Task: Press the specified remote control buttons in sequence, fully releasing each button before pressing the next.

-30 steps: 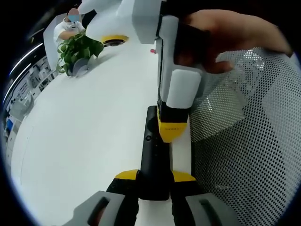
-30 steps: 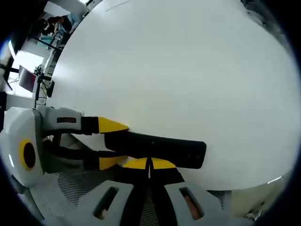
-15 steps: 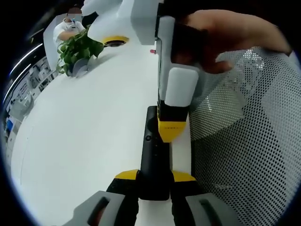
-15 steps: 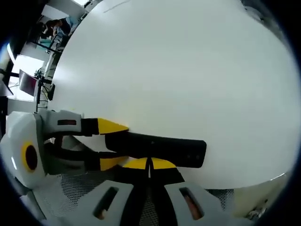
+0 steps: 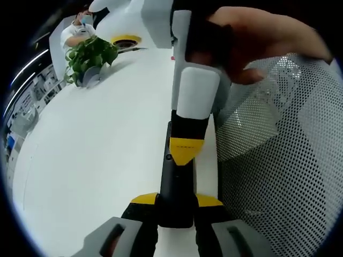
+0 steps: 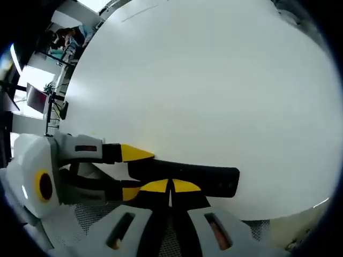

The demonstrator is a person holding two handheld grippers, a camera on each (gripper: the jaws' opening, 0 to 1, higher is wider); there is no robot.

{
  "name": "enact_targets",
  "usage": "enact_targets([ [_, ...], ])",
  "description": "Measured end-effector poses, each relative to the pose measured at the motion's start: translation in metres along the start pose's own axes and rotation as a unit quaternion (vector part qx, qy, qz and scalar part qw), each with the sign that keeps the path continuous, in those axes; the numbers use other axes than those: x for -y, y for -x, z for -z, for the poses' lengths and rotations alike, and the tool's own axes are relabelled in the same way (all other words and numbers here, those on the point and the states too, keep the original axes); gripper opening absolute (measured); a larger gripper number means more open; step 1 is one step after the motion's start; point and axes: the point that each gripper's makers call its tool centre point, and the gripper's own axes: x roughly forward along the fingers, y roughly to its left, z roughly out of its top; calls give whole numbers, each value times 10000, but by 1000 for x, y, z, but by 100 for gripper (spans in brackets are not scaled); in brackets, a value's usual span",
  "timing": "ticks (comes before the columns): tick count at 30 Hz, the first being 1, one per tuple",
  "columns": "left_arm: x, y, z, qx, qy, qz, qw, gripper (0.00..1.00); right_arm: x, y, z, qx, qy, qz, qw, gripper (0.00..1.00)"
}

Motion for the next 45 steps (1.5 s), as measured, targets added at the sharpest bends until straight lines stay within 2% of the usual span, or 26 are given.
enact_targets([
  [9,0,0,0,6,8,8,10000,25,-3,-2,-1,27,163,47,9999,0],
  [20,0,0,0,24,25,23,10000,25,-4,-3,-1,166,155,145,9996,0],
  [22,0,0,0,30,53,32,10000,25,-5,-2,-1,140,343,201,9991,0],
  [27,0,1,0,43,39,18,10000,25,-4,-2,-1,170,322,177,9992,0],
  [33,0,0,0,46,29,15,10000,25,-5,-2,0,91,542,279,9981,0],
  [45,0,0,0,36,17,22,10000,25,-5,-4,-1,32,445,143,9989,0],
])
